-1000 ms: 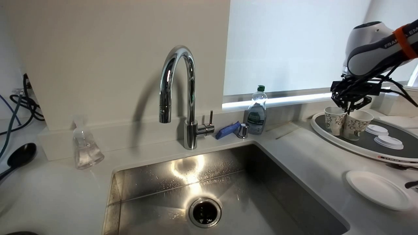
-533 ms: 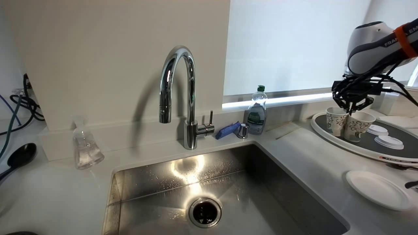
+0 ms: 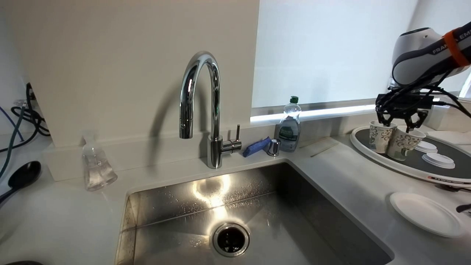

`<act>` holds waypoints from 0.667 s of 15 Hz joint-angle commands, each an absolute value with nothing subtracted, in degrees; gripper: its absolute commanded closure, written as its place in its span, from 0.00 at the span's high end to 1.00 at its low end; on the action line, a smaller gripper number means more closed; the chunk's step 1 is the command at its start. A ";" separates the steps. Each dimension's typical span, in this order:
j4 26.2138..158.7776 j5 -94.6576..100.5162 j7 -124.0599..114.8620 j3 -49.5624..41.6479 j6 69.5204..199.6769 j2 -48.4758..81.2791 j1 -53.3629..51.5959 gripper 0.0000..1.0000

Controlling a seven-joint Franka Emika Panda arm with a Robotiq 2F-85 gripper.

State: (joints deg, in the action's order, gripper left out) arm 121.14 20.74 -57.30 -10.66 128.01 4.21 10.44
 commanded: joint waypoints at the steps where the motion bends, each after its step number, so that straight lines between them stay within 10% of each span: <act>1: 119.86 19.49 -56.47 -11.12 125.86 5.21 10.07 0.88; 10: 119.22 19.44 -56.12 -11.09 125.58 4.99 9.98 1.00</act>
